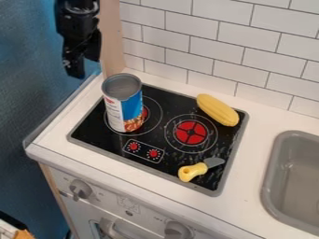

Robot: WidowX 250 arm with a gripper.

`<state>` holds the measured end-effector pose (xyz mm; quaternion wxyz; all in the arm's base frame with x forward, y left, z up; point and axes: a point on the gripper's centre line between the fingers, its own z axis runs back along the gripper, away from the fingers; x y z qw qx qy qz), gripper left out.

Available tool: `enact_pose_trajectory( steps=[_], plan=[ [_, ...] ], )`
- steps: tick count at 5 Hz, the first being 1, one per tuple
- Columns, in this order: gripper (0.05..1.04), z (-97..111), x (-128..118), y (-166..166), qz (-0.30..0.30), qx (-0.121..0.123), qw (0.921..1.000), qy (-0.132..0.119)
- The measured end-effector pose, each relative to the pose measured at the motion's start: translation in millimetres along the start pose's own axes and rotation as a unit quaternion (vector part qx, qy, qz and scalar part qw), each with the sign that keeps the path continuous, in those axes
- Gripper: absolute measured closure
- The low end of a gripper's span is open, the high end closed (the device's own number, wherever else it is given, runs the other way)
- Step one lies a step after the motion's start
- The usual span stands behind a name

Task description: Push the can above the yellow knife

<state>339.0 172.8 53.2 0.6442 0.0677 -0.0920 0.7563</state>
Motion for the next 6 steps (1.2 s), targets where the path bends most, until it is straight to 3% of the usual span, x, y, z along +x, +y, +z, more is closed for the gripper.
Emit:
enact_pose_trajectory(
  steps=[1,3,6],
  plan=[
    [0.083,-16,-6,-1,-0.022,0.008,0.9997,0.0],
    [0.083,-34,-20,-3,-0.049,0.006,0.9983,0.03],
    [0.083,-40,-57,0,-0.067,0.011,0.9968,0.043]
  ],
)
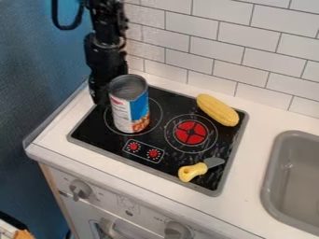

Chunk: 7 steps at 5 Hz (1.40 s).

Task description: Push the can above the yellow knife

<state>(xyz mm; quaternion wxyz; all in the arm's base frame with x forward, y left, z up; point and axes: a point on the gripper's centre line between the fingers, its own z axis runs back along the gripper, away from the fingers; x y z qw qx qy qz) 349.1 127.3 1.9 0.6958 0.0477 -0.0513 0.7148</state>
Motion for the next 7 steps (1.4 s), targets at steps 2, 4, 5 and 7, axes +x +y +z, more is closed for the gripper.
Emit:
enact_pose_trajectory(
  steps=[2,4,5,7],
  plan=[
    [0.083,9,-35,-11,0.0,0.001,1.0,-0.005],
    [0.083,11,-84,-13,-0.051,-0.007,0.9981,0.034],
    [0.083,12,-98,-12,-0.076,-0.011,0.9964,0.038],
    [0.083,16,-127,-13,-0.118,-0.018,0.9914,0.054]
  ],
)
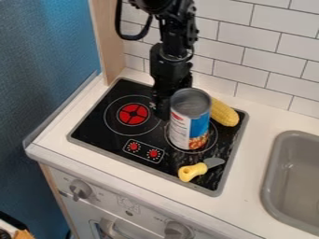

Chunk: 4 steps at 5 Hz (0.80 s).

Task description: Push the can above the yellow knife

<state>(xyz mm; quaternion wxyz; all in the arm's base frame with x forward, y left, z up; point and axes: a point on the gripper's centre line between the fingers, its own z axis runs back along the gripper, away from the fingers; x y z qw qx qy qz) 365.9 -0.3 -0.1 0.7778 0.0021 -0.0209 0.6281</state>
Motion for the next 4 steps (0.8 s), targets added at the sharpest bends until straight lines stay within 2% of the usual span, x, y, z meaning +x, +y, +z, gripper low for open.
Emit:
enact_pose_trajectory(
  steps=[2,4],
  plan=[
    [0.083,3,-40,-11,-0.05,-0.012,0.9984,0.024],
    [0.083,3,-45,-18,-0.056,-0.014,0.9979,0.03]
  ],
)
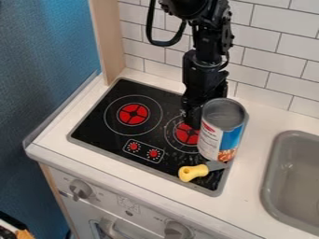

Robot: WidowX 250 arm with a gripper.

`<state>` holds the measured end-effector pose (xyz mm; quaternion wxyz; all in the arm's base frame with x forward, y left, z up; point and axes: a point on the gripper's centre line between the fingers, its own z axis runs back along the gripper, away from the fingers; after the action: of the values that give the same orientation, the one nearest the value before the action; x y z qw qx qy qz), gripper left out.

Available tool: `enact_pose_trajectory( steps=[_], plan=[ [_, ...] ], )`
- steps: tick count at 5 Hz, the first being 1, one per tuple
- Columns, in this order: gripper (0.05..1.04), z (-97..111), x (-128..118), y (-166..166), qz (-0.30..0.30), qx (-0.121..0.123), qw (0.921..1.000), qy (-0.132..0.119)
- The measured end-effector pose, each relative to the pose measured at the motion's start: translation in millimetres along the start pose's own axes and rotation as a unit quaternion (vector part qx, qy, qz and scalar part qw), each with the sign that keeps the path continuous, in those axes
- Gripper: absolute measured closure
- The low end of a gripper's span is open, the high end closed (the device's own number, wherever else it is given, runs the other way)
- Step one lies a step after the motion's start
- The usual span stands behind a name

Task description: Push the can above the yellow knife

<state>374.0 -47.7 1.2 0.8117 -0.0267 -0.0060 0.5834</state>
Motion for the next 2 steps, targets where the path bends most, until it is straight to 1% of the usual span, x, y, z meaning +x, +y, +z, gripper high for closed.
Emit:
enact_pose_trajectory(
  steps=[1,2],
  plan=[
    [0.083,4.4,0.8,-4.8,0.004,-0.005,1.0,0.007],
    [0.083,5.2,9.3,-3.6,0.018,-0.005,0.9998,0.001]
  ],
)
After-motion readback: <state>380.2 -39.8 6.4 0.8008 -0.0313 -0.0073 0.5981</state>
